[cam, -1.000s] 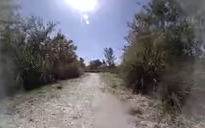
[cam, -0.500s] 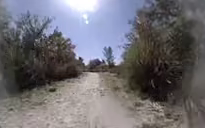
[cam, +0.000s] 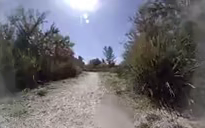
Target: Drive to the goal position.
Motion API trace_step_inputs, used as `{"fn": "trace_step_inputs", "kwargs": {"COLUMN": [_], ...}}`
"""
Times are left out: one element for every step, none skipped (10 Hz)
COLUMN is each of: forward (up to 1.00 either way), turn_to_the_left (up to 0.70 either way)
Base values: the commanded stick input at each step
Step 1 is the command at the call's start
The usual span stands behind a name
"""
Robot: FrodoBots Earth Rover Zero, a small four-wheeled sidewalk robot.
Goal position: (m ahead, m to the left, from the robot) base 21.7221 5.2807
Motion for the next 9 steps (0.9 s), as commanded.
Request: {"fn": "trace_step_inputs", "kwargs": {"forward": [0.85,0.85,0.85,0.85,0.85,0.85,0.85,0.85,0.85], "turn_to_the_left": [0.0,0.0,0.0,0.0,0.0,0.0,0.0,0.0,0.0]}}
